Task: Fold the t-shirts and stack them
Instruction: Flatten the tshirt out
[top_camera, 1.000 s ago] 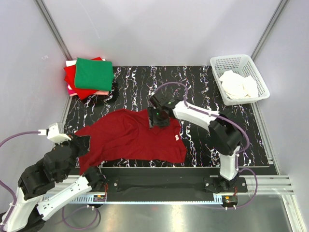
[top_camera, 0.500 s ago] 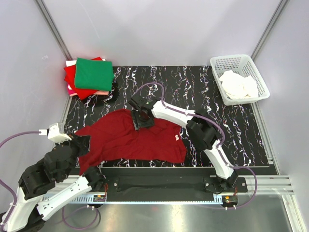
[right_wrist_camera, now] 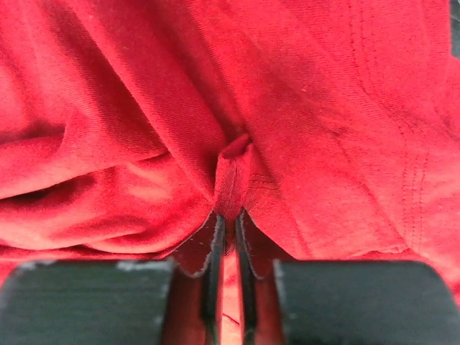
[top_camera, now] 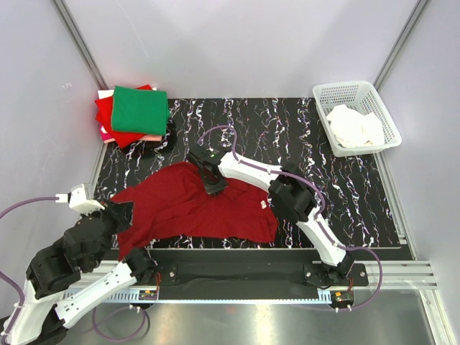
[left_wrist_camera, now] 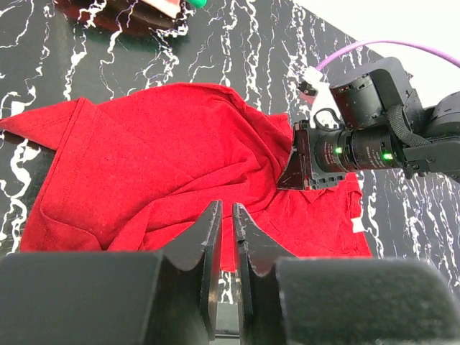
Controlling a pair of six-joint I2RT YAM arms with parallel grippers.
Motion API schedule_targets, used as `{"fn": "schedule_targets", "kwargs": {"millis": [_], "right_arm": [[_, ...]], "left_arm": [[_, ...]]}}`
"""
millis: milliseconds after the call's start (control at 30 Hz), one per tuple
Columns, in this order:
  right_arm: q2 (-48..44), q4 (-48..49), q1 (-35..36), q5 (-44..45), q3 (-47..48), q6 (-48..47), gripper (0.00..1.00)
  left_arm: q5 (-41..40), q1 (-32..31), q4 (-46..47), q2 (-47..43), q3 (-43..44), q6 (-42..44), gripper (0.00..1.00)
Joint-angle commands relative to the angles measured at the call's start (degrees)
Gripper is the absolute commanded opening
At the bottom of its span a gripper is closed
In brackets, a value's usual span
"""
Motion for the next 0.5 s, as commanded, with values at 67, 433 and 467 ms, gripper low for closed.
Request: {"fn": "schedule_targets", "kwargs": {"millis": [67,433,467], "right_arm": [[-1.6,-1.7,0.8,4.5,-0.5,0.5,0.08],[-14.6,-1.8,-1.0,15.0,-14.1,0.2,0.00],[-15.4,-2.1,-1.9,16.4,-15.0,0.1,0.00]], "left_arm": [[-0.3,-0.3,2.4,-0.7,-0.1,0.4,0.15],[0.1,-0.3,2.6,0.2,-0.5,0.5,0.12],[0.4,-0.3,2.7,0.7,-0.5,0.4,0.10]]}}
